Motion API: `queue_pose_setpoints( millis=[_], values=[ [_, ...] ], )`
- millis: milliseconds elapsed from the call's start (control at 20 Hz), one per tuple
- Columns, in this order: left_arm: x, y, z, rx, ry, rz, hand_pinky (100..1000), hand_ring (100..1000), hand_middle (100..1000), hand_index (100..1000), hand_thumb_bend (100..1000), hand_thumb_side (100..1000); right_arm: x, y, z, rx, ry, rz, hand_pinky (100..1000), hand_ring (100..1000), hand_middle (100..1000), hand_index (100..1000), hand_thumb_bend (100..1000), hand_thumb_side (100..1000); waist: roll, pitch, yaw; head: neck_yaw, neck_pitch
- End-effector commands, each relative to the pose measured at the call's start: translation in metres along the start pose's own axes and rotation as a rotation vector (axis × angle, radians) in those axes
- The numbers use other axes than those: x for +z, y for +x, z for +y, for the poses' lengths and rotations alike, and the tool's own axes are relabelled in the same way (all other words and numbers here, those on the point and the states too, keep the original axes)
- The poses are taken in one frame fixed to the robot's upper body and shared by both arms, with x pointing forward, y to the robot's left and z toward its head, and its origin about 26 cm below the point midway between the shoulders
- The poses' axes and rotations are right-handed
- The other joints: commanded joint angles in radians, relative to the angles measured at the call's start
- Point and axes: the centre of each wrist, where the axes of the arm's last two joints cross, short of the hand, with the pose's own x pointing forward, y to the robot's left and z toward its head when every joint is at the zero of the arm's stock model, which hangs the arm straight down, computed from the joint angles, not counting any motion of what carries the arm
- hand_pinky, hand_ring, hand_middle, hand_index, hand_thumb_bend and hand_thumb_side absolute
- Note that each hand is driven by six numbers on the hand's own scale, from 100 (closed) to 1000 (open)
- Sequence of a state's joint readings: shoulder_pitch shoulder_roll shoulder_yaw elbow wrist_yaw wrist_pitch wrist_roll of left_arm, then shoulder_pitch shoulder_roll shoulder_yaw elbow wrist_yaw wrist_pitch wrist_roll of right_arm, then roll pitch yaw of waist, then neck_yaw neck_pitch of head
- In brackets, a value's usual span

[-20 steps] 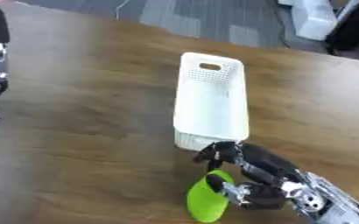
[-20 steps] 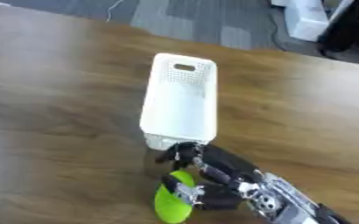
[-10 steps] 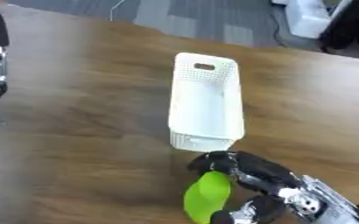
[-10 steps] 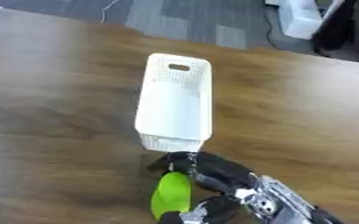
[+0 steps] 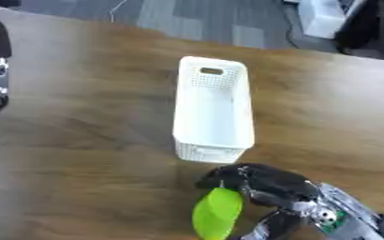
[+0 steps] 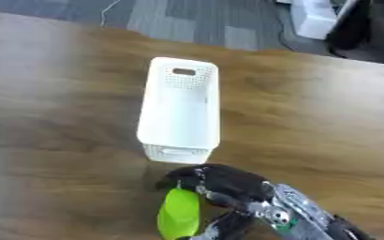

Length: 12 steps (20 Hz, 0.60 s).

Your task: Pick up objects on the table and place them in the box.

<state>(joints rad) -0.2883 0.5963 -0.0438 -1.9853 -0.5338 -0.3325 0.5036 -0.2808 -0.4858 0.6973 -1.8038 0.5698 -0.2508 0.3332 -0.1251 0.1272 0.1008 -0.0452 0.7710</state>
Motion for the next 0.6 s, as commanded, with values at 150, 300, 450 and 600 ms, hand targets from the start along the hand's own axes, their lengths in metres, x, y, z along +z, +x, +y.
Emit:
queue_pose_setpoints(
  millis=[150,300,450,600],
  values=[
    [-0.008,0.000,0.008,-0.026,0.011,-0.032,465,513,693,700,566,1000,-0.004,-0.009,0.004,0.055,0.012,0.032,818,771,839,952,632,1000,0.007,-0.007,0.003,-0.019,-0.001],
    [-0.009,0.000,0.008,-0.025,0.014,-0.032,465,512,694,700,566,1000,-0.006,-0.015,0.010,0.074,0.017,0.052,825,776,841,951,604,1000,0.006,-0.006,0.004,-0.022,-0.001],
    [-0.010,0.000,0.008,-0.024,0.017,-0.033,466,513,693,700,568,1000,-0.007,-0.018,0.016,0.085,0.020,0.064,824,777,841,952,587,1000,0.005,-0.007,0.006,-0.022,-0.001],
    [-0.011,0.000,0.009,-0.023,0.022,-0.034,466,513,693,700,568,1000,-0.007,-0.022,0.022,0.084,0.027,0.079,798,761,833,932,566,1000,0.005,-0.007,0.008,-0.023,-0.001]
  ],
)
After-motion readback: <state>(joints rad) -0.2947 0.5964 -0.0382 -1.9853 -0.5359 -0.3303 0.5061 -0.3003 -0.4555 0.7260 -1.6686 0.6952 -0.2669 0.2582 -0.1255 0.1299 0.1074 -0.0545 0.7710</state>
